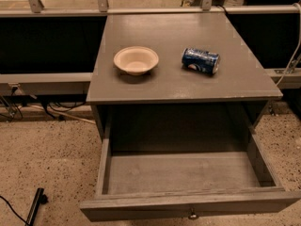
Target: Close top drawer
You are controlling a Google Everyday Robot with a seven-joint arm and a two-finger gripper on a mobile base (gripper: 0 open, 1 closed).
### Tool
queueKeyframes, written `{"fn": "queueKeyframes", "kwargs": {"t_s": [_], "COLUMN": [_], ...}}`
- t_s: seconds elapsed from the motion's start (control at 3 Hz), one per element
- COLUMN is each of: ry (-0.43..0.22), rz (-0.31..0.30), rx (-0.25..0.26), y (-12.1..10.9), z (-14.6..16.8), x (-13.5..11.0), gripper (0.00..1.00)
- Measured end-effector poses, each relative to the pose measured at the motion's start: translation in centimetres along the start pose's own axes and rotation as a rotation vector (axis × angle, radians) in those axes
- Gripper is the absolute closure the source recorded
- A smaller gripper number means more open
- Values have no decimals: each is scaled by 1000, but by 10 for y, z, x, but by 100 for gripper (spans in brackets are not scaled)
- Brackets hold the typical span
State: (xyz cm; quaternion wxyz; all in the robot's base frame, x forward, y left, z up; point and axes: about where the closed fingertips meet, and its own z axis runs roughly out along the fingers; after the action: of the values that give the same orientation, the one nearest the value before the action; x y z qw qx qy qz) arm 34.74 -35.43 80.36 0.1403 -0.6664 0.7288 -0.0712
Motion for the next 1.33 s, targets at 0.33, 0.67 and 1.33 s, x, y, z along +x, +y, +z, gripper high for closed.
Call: {"fn": "queueKeyframes", "kwargs": {"t_s": [0.33, 0.67, 1.33], "ry": [-13, -12, -126], "rz": [-6, -15, 5], "rx": [2, 3, -85], "y": [32, 32, 69], "z": [15, 14, 42], "x": [21, 21, 16], "gripper": [39, 62, 100]}}
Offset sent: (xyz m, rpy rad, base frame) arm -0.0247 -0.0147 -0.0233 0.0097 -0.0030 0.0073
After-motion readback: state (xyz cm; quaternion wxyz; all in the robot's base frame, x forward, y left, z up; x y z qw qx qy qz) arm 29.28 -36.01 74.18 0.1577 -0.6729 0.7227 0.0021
